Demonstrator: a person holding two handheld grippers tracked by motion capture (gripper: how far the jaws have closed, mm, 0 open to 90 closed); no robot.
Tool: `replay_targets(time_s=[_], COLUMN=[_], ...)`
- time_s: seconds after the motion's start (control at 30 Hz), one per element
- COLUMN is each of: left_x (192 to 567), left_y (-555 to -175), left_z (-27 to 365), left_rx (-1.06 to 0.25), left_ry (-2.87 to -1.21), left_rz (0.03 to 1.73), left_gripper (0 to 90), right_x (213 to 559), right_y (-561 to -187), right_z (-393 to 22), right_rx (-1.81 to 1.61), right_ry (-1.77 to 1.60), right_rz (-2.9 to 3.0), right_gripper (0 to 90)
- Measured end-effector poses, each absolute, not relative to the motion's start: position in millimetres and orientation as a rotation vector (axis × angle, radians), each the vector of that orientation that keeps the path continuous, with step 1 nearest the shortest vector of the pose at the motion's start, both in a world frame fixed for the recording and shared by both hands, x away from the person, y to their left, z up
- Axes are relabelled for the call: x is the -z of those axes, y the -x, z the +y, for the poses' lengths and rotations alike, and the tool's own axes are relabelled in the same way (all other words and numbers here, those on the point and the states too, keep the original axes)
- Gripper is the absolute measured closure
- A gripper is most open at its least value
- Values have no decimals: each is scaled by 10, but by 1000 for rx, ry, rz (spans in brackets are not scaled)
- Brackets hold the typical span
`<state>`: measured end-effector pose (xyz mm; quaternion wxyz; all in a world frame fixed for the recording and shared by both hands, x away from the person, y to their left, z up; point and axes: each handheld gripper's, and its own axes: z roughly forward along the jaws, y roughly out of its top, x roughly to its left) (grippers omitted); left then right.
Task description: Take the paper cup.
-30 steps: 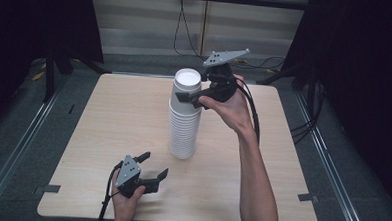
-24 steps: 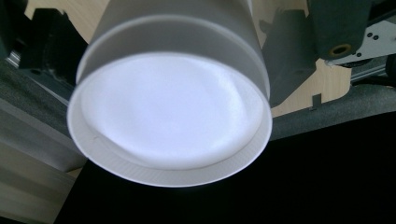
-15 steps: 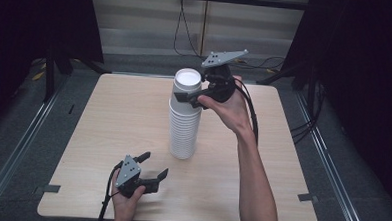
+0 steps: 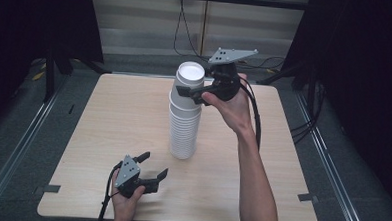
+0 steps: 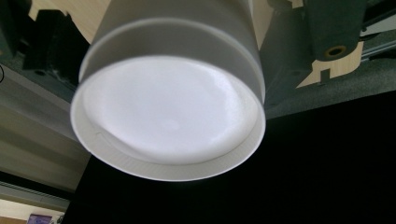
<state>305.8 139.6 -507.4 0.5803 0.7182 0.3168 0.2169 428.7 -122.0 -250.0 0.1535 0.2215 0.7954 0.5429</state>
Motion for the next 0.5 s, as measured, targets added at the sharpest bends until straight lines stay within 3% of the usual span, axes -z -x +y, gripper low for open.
replay_targets(time_s=[0.5], left_x=[5076], left_y=[-3074], left_z=[1404], left_rx=[-481], left_ry=[-1677], left_rz=[733], left_gripper=[161], right_x=[2426], right_y=[-4255], right_z=[-1287], right_rx=[-1656], right_ry=[-612], right_rz=[2175], right_gripper=[204])
